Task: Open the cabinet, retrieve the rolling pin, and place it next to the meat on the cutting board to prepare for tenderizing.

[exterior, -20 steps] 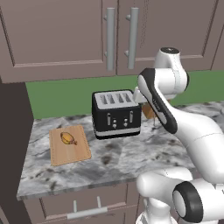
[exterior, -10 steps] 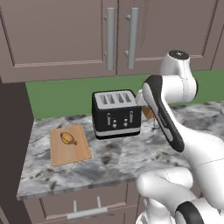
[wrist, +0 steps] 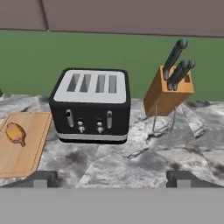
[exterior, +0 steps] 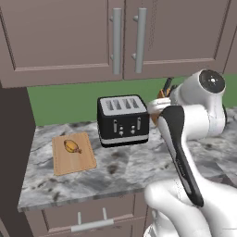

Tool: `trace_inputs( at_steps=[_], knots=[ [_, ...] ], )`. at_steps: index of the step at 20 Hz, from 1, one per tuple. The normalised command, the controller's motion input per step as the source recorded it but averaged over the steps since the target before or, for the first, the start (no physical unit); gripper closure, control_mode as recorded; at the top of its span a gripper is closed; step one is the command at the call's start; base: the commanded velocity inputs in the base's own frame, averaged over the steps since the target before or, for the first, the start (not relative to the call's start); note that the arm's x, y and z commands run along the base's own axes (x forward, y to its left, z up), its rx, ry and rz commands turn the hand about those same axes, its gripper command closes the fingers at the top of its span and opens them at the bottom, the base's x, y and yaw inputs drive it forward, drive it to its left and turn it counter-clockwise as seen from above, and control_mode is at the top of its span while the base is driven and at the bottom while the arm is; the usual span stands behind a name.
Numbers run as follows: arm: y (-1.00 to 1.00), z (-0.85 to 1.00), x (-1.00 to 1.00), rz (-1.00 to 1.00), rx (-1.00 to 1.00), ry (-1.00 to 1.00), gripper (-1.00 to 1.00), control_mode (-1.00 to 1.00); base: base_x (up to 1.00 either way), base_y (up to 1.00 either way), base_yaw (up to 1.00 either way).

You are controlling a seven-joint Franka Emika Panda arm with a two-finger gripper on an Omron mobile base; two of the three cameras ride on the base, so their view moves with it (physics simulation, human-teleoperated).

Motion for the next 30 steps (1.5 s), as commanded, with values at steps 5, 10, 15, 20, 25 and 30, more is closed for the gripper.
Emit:
trace_inputs(
  at_steps=[5,10,15,20,25,30],
  knots=[
    [0.35,0.8,0.0,-0.01,-0.11,-0.37,-1.0,-1.0,0.0,0.0,0.0],
    [0.32,0.81,-0.02,0.0,-0.12,-0.36,-1.0,-1.0,0.0,0.0,0.0],
    [0.25,0.61,-0.02,0.0,-0.08,-0.34,-1.0,-1.0,0.0,0.0,0.0],
    [0.2,0.14,0.06,0.0,-0.01,-0.2,-1.0,-1.0,0.0,0.0,0.0],
    [0.01,0.0,0.39,0.0,0.0,-0.07,-1.0,-1.0,0.0,0.0,0.0],
    [0.0,0.0,0.46,0.0,0.0,-0.08,-1.0,-1.0,0.0,0.0,0.0]
  ],
)
